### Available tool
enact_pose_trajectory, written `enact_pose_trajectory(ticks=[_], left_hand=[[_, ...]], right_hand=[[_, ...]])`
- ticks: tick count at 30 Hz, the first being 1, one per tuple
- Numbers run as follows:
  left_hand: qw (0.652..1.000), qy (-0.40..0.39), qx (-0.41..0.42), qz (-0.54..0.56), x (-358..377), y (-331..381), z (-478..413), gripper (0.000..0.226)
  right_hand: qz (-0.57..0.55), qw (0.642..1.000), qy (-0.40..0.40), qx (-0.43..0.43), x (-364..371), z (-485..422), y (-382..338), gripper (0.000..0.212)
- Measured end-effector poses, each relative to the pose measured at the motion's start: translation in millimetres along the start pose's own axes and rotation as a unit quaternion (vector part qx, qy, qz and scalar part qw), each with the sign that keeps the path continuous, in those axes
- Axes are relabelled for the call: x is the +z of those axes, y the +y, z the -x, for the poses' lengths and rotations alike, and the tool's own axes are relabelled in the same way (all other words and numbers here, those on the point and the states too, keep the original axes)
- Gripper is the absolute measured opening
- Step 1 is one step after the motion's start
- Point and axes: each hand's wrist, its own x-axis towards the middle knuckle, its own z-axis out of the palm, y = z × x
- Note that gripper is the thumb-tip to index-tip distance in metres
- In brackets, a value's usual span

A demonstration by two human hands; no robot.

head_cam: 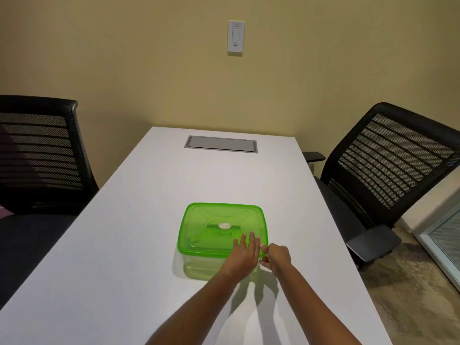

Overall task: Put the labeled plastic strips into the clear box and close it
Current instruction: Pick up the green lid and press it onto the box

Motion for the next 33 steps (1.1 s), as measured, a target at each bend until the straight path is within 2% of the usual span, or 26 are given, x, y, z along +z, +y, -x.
enact_pose_trajectory(ticks=[5, 8, 11, 12, 15, 17, 21, 26, 28, 30, 33], left_hand=[[1.0, -0.009, 0.014, -0.008, -4, -1, 6, 0.045], [0.997, -0.039, 0.059, -0.003, -3, -4, 2, 0.051], [0.982, -0.127, 0.1, 0.098, 5, -7, -7, 0.051], [0.979, -0.125, 0.092, 0.131, 5, -11, -10, 0.052], [0.97, -0.077, 0.034, 0.229, 8, -29, -13, 0.054], [0.967, -0.059, -0.039, 0.246, 17, -50, -15, 0.054], [0.94, -0.091, -0.209, 0.254, 34, -99, -19, 0.053], [0.87, -0.104, -0.33, 0.35, 51, -145, -31, 0.047], [0.829, -0.097, -0.362, 0.414, 59, -157, -39, 0.042], [0.765, -0.076, -0.401, 0.499, 67, -164, -46, 0.039], [0.616, -0.039, -0.475, 0.627, 79, -172, -56, 0.035]], right_hand=[[0.005, 1.0, -0.005, 0.006, -1, -1, -1, 0.028], [0.024, 0.999, -0.024, -0.001, -3, 0, -2, 0.028], [0.057, 0.997, -0.044, -0.012, -10, 0, -2, 0.019], [0.073, 0.996, -0.051, -0.019, -12, -1, -3, 0.012], [0.129, 0.989, -0.052, -0.051, -11, -7, -8, 0.015], [0.147, 0.985, -0.04, -0.079, -5, -15, -16, 0.026], [0.177, 0.978, -0.022, -0.107, 8, -36, -36, 0.038], [0.181, 0.977, -0.007, -0.117, 26, -65, -60, 0.039], [0.177, 0.977, -0.005, -0.118, 31, -75, -67, 0.043], [0.171, 0.979, -0.012, -0.112, 34, -84, -72, 0.047], [0.152, 0.984, -0.029, -0.091, 34, -93, -78, 0.045]])
